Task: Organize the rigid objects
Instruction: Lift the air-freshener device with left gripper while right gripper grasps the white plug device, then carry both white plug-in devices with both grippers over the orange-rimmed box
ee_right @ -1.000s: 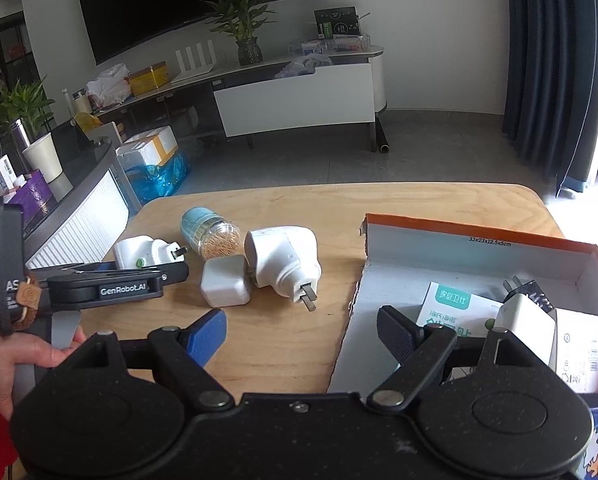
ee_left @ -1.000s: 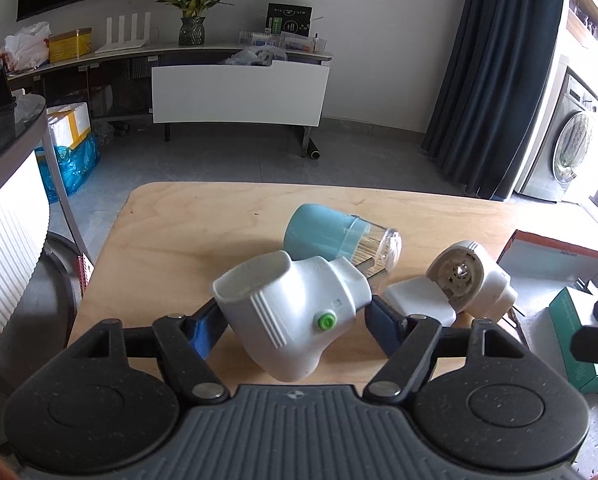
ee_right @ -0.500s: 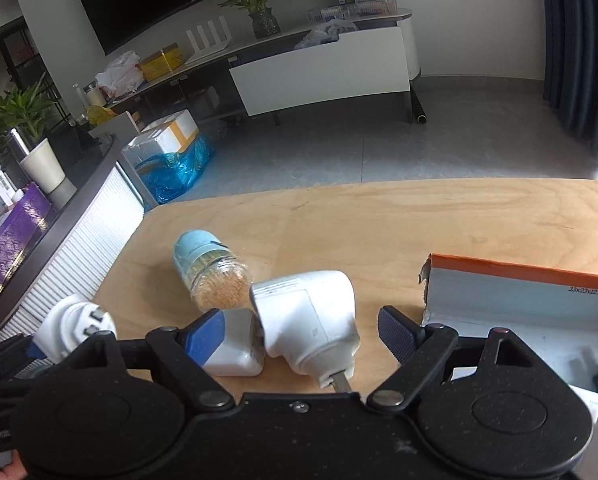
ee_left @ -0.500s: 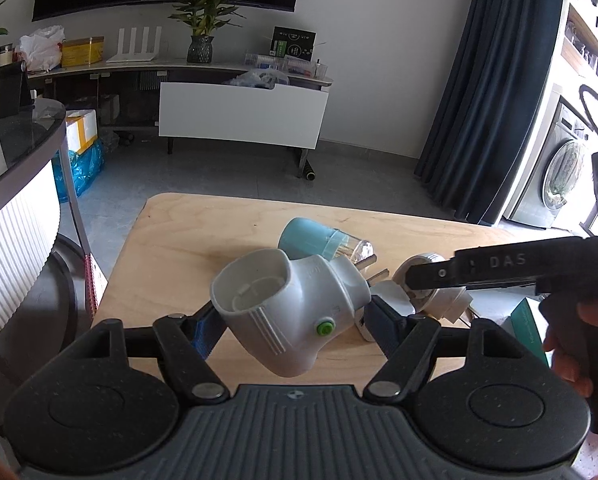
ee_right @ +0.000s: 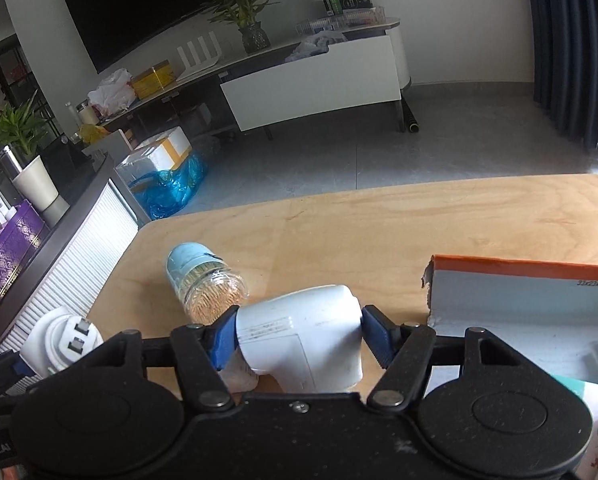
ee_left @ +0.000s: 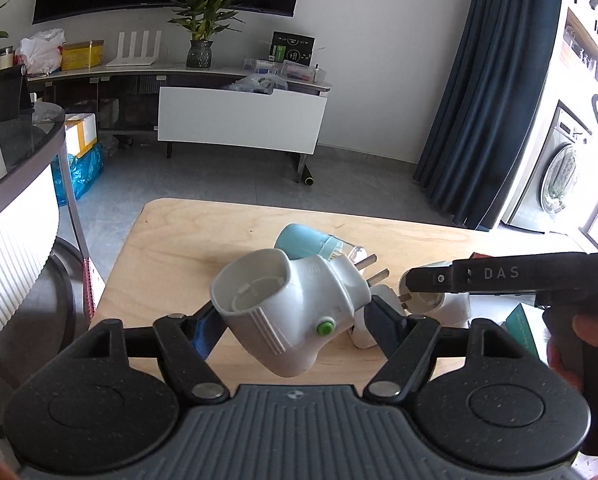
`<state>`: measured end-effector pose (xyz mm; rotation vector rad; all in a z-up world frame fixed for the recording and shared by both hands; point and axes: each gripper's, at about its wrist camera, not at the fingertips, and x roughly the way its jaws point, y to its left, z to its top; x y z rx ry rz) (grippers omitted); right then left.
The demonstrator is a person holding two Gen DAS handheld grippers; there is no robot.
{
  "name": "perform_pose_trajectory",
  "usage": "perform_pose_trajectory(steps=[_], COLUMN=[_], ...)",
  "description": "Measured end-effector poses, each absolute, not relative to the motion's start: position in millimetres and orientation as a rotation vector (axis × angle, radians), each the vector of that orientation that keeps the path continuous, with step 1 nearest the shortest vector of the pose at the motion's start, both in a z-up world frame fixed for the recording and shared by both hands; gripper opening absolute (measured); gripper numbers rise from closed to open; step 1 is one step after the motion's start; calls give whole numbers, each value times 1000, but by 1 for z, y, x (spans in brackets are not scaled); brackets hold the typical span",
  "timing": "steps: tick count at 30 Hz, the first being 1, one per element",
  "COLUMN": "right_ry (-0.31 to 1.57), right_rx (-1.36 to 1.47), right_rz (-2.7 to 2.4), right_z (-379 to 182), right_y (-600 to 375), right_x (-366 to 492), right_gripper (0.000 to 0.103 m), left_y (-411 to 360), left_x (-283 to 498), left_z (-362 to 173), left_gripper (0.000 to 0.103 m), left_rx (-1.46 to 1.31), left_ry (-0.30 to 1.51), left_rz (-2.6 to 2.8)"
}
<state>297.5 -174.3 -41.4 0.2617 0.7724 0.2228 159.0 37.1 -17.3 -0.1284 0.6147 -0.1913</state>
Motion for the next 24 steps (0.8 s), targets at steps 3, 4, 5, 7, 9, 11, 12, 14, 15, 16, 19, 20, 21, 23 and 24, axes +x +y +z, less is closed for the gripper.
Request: perform_pose_trajectory(steps=[3,4,5,7,9,11,12,14,15,16,19,20,21,23,24], right_ry=[738,726,717,695,676,653,643,635,631,623,597,594,592,587,586], right_rx=[222,210,209,217,216,201,193,203,209,208,194,193,197,203,205], right_rz=[215,205,204,215,215,213,209,213,217,219,215,212,209,206,204], right_z=[-30,-25,-21,-12,-4,5,9,16,18,22,32,34,35,38,39], right_y=[-174,-174,-175,-177,-176,-175,-174,-174,-174,-173,-170,-170,-170,-170,-171], right_x=[281,275,268,255,240,223,215,202,196,188,166,160,155,145,140], right_gripper=[76,76,76,76,75,75,76,76,75,75,75,75,75,75,75], left_y=[34,33,33,32,29,27,26,24,23,22,20,20,19,19,19], left_x=[153,150,148,141,134,127,123,117,113,110,99,96,93,87,85], left_z=[-13,-12,-11,-7,-3,2,5,9,10,12,17,18,19,22,23], left_gripper=[75,75,75,75,75,75,75,75,75,75,75,75,75,75,75], left_rx=[-122,-125,-128,-131,-126,-117,-115,-109,-105,-100,-94,-93,-91,-85,-84], left_ry=[606,604,604,602,597,590,588,586,583,582,581,582,582,583,585], left_rz=[-192,-194,-196,-198,-196,-194,-193,-191,-191,-189,-179,-174,-170,-157,-150])
